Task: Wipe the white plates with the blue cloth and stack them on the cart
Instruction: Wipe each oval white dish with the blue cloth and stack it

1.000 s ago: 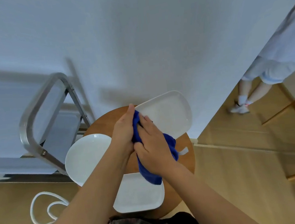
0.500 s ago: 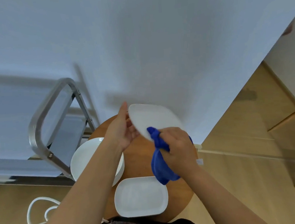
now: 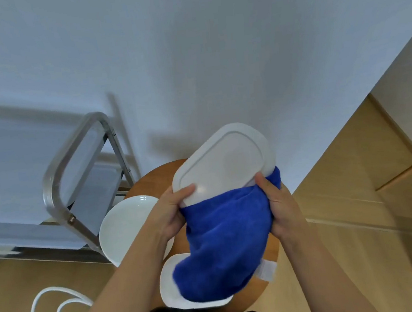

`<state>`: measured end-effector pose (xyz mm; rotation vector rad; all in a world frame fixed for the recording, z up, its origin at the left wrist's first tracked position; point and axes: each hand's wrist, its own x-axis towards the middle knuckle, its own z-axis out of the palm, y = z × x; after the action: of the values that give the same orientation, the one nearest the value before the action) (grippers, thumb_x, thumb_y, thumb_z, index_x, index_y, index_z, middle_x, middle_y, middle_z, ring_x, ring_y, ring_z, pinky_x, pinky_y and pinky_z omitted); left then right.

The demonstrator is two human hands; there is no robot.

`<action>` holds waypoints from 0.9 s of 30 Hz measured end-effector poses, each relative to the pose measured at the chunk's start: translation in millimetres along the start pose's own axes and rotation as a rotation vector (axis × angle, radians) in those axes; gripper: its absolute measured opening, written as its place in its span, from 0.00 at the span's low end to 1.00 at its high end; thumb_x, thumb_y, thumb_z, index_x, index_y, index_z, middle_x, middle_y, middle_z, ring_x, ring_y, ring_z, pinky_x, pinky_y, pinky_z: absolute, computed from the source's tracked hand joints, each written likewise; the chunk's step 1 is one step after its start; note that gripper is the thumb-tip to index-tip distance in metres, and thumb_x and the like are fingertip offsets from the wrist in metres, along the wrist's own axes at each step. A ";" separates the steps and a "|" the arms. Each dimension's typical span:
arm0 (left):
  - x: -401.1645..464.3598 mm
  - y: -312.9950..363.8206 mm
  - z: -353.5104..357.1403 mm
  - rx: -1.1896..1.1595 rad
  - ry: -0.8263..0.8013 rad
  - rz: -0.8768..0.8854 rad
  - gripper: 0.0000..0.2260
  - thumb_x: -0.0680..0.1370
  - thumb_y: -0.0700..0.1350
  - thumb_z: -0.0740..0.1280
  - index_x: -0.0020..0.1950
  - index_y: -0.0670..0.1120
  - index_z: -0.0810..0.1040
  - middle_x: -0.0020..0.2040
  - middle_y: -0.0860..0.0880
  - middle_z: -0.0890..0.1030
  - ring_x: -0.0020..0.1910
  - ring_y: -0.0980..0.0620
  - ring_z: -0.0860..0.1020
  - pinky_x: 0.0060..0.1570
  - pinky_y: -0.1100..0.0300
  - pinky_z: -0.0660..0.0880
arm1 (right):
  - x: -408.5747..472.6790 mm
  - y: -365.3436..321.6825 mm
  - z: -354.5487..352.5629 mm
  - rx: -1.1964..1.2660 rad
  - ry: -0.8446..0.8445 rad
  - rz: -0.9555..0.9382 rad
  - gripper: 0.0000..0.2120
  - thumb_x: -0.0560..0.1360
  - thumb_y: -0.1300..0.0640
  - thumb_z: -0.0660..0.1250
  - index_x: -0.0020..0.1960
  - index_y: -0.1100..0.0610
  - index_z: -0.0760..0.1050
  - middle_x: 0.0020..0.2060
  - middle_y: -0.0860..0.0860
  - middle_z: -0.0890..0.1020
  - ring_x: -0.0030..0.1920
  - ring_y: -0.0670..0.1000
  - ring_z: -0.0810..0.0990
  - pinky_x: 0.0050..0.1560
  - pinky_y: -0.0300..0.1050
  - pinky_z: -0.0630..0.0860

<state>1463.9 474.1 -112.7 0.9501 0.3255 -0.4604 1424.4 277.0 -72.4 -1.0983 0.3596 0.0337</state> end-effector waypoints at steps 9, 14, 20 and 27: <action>0.9 25.4 10.1 0.239 0.167 0.249 0.12 0.73 0.39 0.71 0.53 0.51 0.76 0.50 0.48 0.81 0.50 0.47 0.79 0.40 0.58 0.77 | -6.8 -3.5 6.1 -0.394 0.259 -0.296 0.08 0.76 0.51 0.63 0.51 0.39 0.77 0.45 0.40 0.83 0.47 0.43 0.81 0.46 0.40 0.75; -7.5 34.3 28.6 0.853 0.122 0.420 0.08 0.74 0.42 0.70 0.47 0.54 0.76 0.43 0.52 0.81 0.43 0.52 0.79 0.37 0.62 0.74 | 1.3 -14.1 43.8 -0.890 -0.142 -0.593 0.30 0.75 0.46 0.57 0.75 0.39 0.51 0.72 0.30 0.56 0.72 0.33 0.54 0.68 0.28 0.53; -24.4 32.7 34.9 0.954 -0.110 0.396 0.06 0.75 0.34 0.65 0.50 0.40 0.79 0.44 0.41 0.82 0.45 0.43 0.81 0.47 0.47 0.79 | 20.1 -6.9 62.3 -1.209 -0.365 -0.538 0.17 0.73 0.45 0.57 0.54 0.54 0.75 0.48 0.49 0.79 0.51 0.51 0.76 0.61 0.56 0.68; -34.0 33.7 22.0 0.753 -0.090 0.399 0.14 0.65 0.43 0.74 0.48 0.53 0.79 0.43 0.53 0.82 0.45 0.50 0.81 0.40 0.58 0.79 | 30.3 -7.2 22.9 -1.113 -0.308 -0.380 0.13 0.73 0.37 0.56 0.55 0.34 0.73 0.50 0.38 0.78 0.51 0.39 0.76 0.53 0.42 0.74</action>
<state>1453.5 480.4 -61.4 1.6794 -0.1436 -0.2498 1460.6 289.3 -66.0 -2.2117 -0.2045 0.0683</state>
